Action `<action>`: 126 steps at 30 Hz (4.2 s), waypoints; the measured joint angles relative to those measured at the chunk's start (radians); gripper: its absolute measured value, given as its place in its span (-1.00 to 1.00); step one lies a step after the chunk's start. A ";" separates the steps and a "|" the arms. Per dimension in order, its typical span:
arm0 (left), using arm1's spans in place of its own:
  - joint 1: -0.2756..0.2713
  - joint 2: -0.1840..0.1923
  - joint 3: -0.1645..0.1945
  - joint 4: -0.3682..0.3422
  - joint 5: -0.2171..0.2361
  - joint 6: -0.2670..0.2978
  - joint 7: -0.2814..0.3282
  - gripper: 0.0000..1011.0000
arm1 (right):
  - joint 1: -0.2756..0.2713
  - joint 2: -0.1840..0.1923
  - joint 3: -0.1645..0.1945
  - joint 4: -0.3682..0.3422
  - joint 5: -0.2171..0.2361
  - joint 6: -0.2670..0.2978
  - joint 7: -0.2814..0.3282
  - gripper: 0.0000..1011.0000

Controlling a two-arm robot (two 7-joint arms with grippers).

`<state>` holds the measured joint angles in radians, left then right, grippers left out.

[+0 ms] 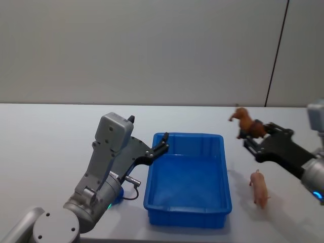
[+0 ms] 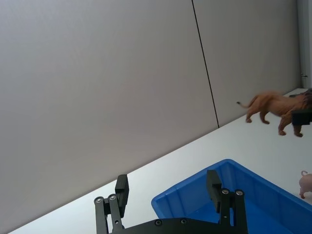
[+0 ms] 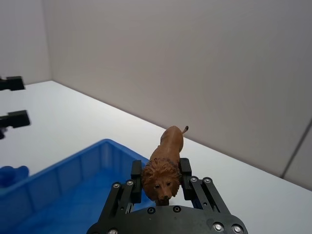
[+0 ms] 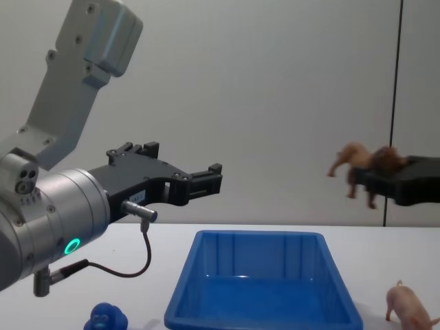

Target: Pick up the two dolls from the table and place them into the box.

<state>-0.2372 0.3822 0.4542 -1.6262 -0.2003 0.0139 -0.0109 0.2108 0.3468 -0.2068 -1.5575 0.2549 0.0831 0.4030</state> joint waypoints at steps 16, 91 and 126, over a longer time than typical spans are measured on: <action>0.000 0.000 0.000 0.000 0.000 0.000 0.000 0.98 | 0.054 -0.090 -0.087 0.075 -0.069 0.037 0.040 -0.11; 0.000 0.000 0.000 0.000 0.000 0.000 0.000 0.98 | -0.148 0.078 -0.012 0.008 -0.014 0.165 -0.066 0.98; 0.000 0.000 0.000 0.000 0.000 0.000 0.000 0.98 | -0.106 0.030 -0.028 0.073 -0.002 0.222 -0.134 -0.28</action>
<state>-0.2372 0.3821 0.4543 -1.6262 -0.2003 0.0139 -0.0110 0.1049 0.3769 -0.2344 -1.4845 0.2528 0.3053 0.2692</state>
